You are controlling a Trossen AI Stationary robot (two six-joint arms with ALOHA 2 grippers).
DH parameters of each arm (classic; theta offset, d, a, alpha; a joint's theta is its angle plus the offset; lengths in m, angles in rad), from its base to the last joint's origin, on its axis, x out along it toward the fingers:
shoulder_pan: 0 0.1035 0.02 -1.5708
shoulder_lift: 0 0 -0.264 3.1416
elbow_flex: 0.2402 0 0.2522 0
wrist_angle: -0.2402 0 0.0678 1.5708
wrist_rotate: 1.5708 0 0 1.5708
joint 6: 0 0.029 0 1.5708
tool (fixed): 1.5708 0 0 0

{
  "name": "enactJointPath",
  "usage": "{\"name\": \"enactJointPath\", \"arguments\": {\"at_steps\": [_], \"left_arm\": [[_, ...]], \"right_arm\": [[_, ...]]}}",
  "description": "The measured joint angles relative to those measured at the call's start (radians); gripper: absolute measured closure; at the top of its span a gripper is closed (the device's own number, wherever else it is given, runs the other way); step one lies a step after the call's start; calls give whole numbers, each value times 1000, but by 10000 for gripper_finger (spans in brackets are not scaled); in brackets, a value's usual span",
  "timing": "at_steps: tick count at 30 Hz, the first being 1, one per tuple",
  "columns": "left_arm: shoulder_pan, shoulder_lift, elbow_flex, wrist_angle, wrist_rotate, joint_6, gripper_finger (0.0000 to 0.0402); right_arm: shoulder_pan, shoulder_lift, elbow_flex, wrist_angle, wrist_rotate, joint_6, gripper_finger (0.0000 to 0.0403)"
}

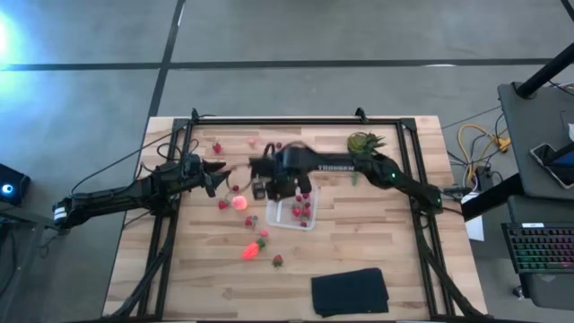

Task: Pick and placing Produce into tupperware
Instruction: Put the red cherry into the transparent bin, then put the red strawberry into the transparent bin

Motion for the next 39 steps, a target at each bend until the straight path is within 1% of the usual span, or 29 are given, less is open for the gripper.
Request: {"name": "enactJointPath", "arguments": {"at_steps": [4,7,11,17,20,22,26,29,32,35,39], "left_arm": [[0,0,0,0,0,0,175],[0,0,0,0,0,0,175],[0,0,0,0,0,0,175],[0,0,0,0,0,0,175],[0,0,0,0,0,0,175],[0,0,0,0,0,0,175],[0,0,0,0,0,0,175],[0,0,0,0,0,0,175],[0,0,0,0,0,0,175],[0,0,0,0,0,0,175],[0,0,0,-1,0,0,175]], "right_arm": [[54,0,-16,-7,122,71,308],[77,1,-19,-89,188,75,293],[104,1,-31,-180,248,71,254],[129,2,-32,-137,313,83,189],[142,2,-28,-94,302,72,167],[162,2,-21,-50,260,31,158],[242,2,-18,15,123,-62,153],[305,2,-20,17,112,-78,158],[342,2,-22,21,111,-8,165],[362,12,-28,78,109,64,170],[368,65,-35,179,47,173,170]]}}
